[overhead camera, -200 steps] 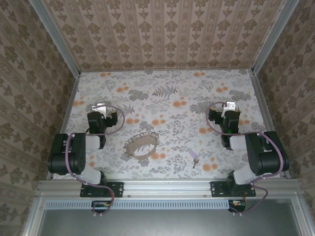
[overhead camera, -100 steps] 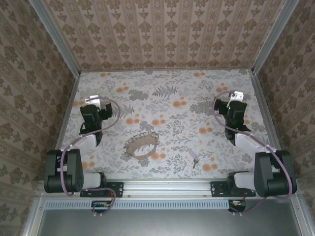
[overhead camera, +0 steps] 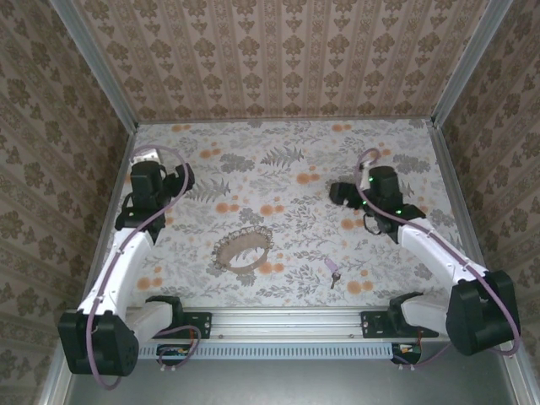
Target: Put the keys on the keyring
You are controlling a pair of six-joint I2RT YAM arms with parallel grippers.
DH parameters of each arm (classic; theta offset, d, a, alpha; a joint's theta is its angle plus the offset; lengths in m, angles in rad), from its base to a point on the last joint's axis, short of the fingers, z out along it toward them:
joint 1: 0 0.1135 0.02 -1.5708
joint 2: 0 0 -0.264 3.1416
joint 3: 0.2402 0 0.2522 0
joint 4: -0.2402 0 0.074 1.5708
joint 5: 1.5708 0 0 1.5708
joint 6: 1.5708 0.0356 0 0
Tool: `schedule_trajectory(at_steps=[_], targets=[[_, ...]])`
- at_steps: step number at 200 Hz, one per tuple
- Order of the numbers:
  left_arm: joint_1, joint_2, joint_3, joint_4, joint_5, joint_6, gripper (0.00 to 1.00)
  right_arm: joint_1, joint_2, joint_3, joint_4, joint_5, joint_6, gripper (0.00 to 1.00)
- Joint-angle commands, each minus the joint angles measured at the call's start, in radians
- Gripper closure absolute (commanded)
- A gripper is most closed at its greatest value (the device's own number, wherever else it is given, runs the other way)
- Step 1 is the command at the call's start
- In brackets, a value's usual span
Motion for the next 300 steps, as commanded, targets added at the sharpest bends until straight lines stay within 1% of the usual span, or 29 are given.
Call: schedule_trajectory(at_steps=[1,18,30,50,69,74,88,117,145,169,207,254,300], targets=[[-0.035,-0.024,0.039,-0.218,0.111,-0.093,0.08,0.108,-0.006,0.009,-0.139,-0.128,0.058,0.15],[-0.066,-0.028,0.04,-0.249,0.152,-0.109,0.08,0.191,0.015,-0.02,-0.106,-0.155,0.113,0.16],[-0.094,-0.025,0.038,-0.26,0.155,-0.121,0.08,0.248,0.051,-0.025,-0.083,-0.173,0.147,0.18],[-0.141,-0.027,0.024,-0.261,0.145,-0.134,0.08,0.335,0.121,-0.016,-0.044,-0.163,0.17,0.22],[-0.17,-0.025,0.0,-0.239,0.125,-0.157,0.08,0.383,0.189,-0.007,0.008,-0.177,0.199,0.26],[-0.174,-0.022,-0.007,-0.231,0.124,-0.164,0.08,0.395,0.233,-0.003,0.023,-0.184,0.206,0.27],[-0.184,-0.01,-0.016,-0.216,0.123,-0.177,0.08,0.431,0.293,0.015,0.053,-0.191,0.216,0.3],[-0.194,0.029,-0.001,-0.212,0.116,-0.164,0.08,0.481,0.407,0.069,0.099,-0.211,0.233,0.35],[-0.194,0.062,0.014,-0.209,0.111,-0.151,0.08,0.504,0.479,0.117,0.111,-0.222,0.241,0.4],[-0.194,0.08,0.02,-0.2,0.11,-0.142,0.08,0.505,0.517,0.147,0.119,-0.23,0.248,0.41],[-0.194,0.085,0.021,-0.191,0.108,-0.138,0.07,0.506,0.584,0.204,0.121,-0.254,0.251,0.46],[-0.193,0.083,0.018,-0.181,0.112,-0.138,0.07,0.506,0.608,0.223,0.124,-0.265,0.254,0.51],[-0.193,0.084,0.016,-0.176,0.124,-0.146,0.07,0.506,0.616,0.218,0.129,-0.275,0.256,0.57]])
